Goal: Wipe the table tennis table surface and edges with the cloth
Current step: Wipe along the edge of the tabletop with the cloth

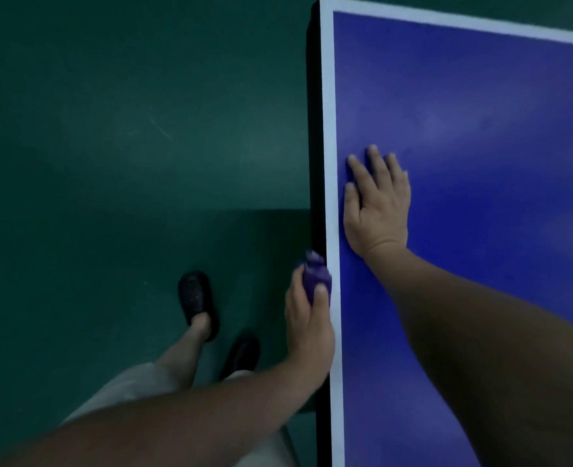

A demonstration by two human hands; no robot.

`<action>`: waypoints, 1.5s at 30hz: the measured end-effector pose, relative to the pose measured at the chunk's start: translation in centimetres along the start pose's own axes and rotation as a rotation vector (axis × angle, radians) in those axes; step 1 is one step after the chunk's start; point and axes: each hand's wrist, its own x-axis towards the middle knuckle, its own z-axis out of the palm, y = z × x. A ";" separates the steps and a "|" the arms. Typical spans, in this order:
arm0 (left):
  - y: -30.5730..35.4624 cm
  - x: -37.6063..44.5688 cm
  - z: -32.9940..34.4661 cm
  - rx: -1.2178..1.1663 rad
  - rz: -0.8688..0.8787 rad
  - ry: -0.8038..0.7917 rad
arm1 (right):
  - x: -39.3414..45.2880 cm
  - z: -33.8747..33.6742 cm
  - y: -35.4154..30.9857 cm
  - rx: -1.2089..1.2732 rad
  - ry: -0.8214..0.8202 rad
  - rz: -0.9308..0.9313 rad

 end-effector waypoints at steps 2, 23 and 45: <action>-0.4 -1.3 -0.3 0.022 -0.055 -0.011 | -0.3 0.0 -0.1 -0.003 0.006 -0.004; 5.2 7.3 0.4 0.130 -0.078 -0.069 | -0.2 0.0 0.2 -0.010 0.028 -0.009; 18.8 20.2 3.4 0.120 -0.190 0.014 | 23.3 0.2 -5.5 -0.028 -0.145 0.134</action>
